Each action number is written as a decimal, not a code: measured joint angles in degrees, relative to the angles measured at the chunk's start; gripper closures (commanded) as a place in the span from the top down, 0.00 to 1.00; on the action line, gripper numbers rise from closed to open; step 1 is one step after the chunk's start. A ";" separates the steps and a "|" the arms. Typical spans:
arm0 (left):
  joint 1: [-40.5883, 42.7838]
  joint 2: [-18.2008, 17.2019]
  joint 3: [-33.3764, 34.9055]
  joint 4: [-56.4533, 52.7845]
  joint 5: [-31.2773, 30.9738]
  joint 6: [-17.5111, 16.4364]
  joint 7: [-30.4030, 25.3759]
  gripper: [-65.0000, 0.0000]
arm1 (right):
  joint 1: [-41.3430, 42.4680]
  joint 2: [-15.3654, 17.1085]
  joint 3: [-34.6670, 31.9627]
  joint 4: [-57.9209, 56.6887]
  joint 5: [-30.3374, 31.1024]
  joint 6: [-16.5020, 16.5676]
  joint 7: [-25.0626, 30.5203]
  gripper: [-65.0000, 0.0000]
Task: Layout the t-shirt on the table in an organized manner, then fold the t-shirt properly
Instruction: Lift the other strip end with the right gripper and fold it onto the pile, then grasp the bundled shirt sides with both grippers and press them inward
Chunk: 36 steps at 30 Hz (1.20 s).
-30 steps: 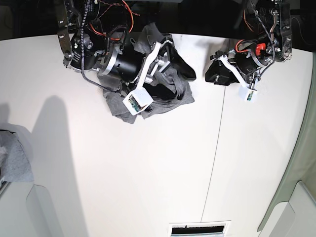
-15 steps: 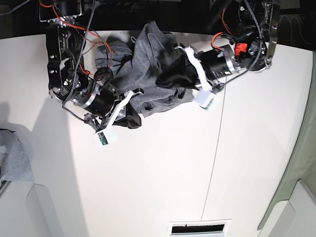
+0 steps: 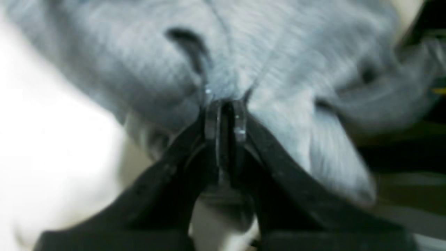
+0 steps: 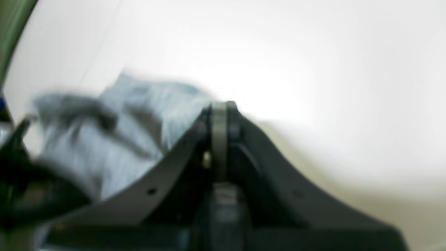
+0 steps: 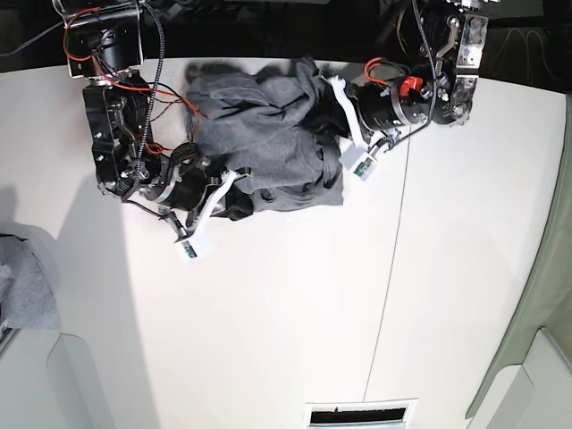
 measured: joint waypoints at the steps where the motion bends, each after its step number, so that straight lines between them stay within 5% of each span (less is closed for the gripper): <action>1: -1.42 -0.50 0.02 -0.98 0.04 0.00 -0.28 0.08 | -0.66 0.70 0.04 0.07 1.92 0.17 -0.37 0.00; 8: -11.47 -1.46 0.13 -11.43 3.91 -0.50 -5.66 0.08 | -7.72 1.27 1.25 2.45 6.60 0.42 -0.85 0.00; 16: -19.98 -1.44 0.28 -18.21 3.50 -0.17 -5.57 0.08 | -13.03 0.96 1.25 5.53 10.32 0.96 -1.09 0.00; 29: -18.36 -9.68 0.31 -2.36 -19.78 0.00 8.90 0.08 | -12.33 0.87 9.46 18.53 12.52 0.98 -4.09 0.00; 36: -8.44 -11.80 0.35 1.27 -26.71 0.00 11.34 0.08 | -10.67 0.83 0.37 18.43 9.53 1.05 -3.76 0.00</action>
